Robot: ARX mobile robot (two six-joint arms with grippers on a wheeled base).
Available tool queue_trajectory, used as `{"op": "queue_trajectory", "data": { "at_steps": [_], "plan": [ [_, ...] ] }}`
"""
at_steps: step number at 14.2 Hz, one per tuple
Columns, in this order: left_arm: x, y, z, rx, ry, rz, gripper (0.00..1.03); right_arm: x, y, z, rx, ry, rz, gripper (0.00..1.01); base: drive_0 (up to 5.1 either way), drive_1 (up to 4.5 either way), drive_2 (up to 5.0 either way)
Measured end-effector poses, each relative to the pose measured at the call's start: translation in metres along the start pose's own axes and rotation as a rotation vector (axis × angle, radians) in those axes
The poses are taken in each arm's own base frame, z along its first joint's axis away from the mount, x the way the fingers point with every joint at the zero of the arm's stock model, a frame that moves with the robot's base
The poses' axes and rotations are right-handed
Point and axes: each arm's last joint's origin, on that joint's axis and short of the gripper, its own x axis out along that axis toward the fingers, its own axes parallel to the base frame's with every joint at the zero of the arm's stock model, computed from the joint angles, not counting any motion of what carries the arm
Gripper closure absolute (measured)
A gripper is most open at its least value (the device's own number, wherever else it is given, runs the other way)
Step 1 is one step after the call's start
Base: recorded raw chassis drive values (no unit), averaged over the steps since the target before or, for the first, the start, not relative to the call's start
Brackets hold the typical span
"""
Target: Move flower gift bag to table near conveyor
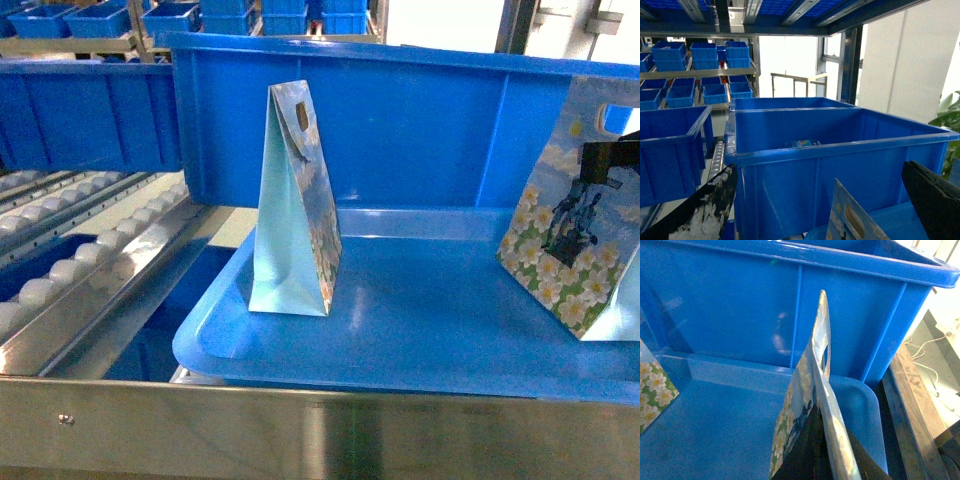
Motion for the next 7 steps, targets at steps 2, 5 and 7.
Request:
{"op": "queue_trajectory", "data": {
  "at_steps": [2, 5, 7],
  "plan": [
    [0.000, 0.000, 0.000, 0.000, 0.000, 0.000, 0.05, -0.003, 0.001, 0.000, -0.011, -0.015, -0.004, 0.99, 0.0, 0.00, 0.0],
    [0.000, 0.000, 0.000, 0.000, 0.000, 0.000, 0.05, -0.012, 0.000, 0.007, -0.014, -0.067, -0.015, 0.99, 0.0, 0.00, 0.0],
    [0.000, 0.000, 0.000, 0.000, 0.000, 0.000, 0.05, -0.024, -0.003, 0.017, -0.010, -0.105, -0.019, 0.99, 0.0, 0.00, 0.0]
  ]
}}
